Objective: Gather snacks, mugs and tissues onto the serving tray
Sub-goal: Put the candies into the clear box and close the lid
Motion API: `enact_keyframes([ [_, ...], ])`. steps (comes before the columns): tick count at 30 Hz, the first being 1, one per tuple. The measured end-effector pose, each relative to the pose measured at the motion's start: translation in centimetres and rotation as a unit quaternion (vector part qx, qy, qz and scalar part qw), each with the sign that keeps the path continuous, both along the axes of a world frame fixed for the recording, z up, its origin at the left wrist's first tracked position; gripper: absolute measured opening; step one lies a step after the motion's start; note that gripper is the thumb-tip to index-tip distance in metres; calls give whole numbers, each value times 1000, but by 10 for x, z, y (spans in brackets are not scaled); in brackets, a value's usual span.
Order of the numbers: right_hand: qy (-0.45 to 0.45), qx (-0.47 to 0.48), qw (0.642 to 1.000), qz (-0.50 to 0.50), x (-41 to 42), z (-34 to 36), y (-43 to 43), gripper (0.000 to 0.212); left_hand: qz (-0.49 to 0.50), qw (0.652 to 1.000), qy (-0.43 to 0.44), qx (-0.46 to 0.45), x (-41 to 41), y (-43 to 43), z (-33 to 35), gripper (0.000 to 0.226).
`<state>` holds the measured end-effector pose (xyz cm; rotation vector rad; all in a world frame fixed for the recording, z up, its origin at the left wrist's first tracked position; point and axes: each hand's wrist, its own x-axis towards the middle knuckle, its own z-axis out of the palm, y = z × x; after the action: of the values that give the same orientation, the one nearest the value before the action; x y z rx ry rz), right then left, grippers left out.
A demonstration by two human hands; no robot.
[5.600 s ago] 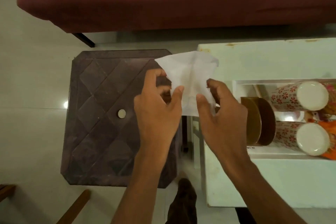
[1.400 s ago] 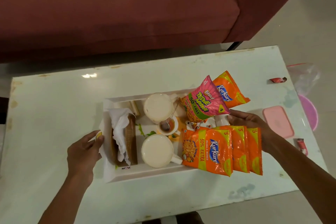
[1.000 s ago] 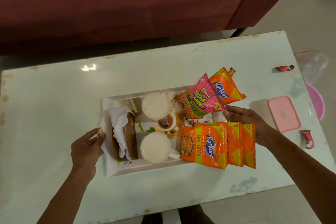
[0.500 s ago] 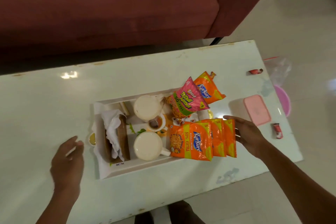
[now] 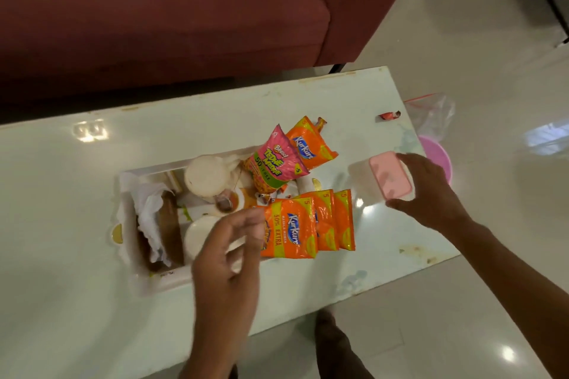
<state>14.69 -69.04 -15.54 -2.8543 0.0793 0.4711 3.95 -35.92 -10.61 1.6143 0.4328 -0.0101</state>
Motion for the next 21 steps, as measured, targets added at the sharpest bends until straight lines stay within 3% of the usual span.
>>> enact_keyframes([
  [2,54,-46,997,42,18,-11,-3,123,-22,999,21,-20,1,-38,2,12],
  [4,93,-66,991,68,32,-24,-7,133,-45,998,35,-34,2,-75,1,14],
  [11,99,-44,989,103,43,-60,-24,119,-92,990,105,-23,3,-152,-8,15],
  [15,94,36,993,66,43,-48,-34,118,-74,990,119,-9,13,-172,-12,16],
  [18,63,147,987,23,35,-12,-38,121,-46,992,116,-30,26,-181,-14,16],
  [21,60,236,969,42,13,36,-34,121,-27,989,123,-79,45,-187,-15,27],
])
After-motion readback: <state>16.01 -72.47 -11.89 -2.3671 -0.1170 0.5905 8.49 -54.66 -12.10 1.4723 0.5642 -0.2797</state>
